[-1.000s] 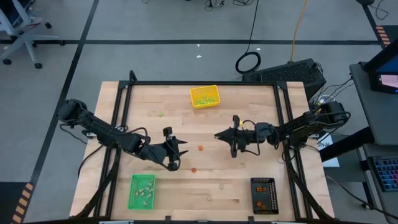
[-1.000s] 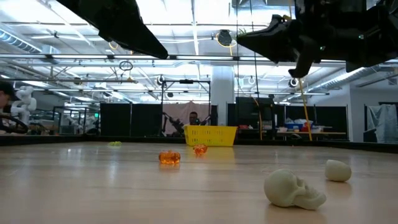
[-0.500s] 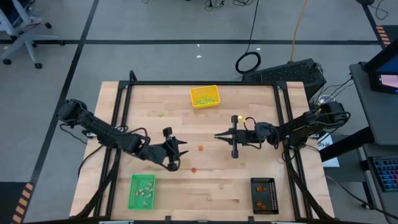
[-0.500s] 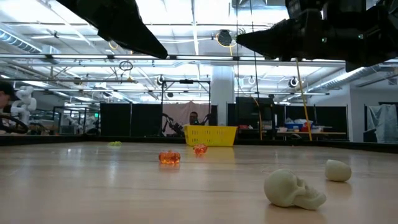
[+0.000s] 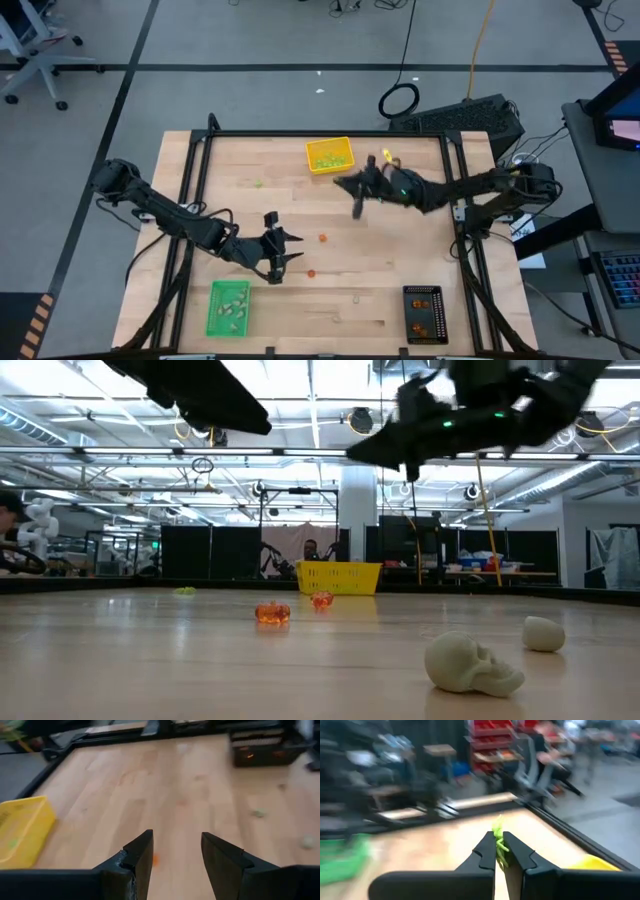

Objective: Sort Halloween decoration
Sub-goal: Put the green spider toy into the yellow bin

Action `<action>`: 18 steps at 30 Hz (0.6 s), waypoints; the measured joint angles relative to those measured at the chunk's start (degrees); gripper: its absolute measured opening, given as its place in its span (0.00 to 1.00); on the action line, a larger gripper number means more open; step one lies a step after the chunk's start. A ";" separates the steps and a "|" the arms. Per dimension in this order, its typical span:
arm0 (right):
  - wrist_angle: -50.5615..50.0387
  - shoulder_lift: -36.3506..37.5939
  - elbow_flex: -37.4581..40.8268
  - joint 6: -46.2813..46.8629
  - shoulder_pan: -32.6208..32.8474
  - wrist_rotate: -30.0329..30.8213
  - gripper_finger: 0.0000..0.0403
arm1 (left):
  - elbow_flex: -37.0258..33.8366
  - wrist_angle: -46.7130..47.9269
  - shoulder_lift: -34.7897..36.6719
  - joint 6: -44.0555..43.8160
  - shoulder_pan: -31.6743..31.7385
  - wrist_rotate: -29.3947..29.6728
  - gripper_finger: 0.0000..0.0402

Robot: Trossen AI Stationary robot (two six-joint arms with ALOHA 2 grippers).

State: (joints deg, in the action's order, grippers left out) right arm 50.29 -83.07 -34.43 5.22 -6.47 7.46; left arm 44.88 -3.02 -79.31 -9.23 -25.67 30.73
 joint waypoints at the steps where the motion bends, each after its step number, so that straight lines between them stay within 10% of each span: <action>1: -4.31 0.00 -2.16 -0.15 -1.63 0.07 0.00 | 0.00 -0.52 0.00 -0.02 -0.08 -0.77 0.41; 8: -32.33 -3.64 -15.33 -3.63 -13.52 -0.06 0.00 | 0.00 -1.17 -0.20 -3.53 -1.27 -1.85 0.41; 18: -34.07 -16.45 -20.83 -2.35 -22.71 -3.32 0.00 | 0.02 -6.55 -3.42 -3.96 -3.40 -2.17 0.41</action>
State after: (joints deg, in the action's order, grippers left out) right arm 16.22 -99.51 -55.26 2.88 -29.18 4.14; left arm 44.91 -9.58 -82.72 -13.20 -29.07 28.55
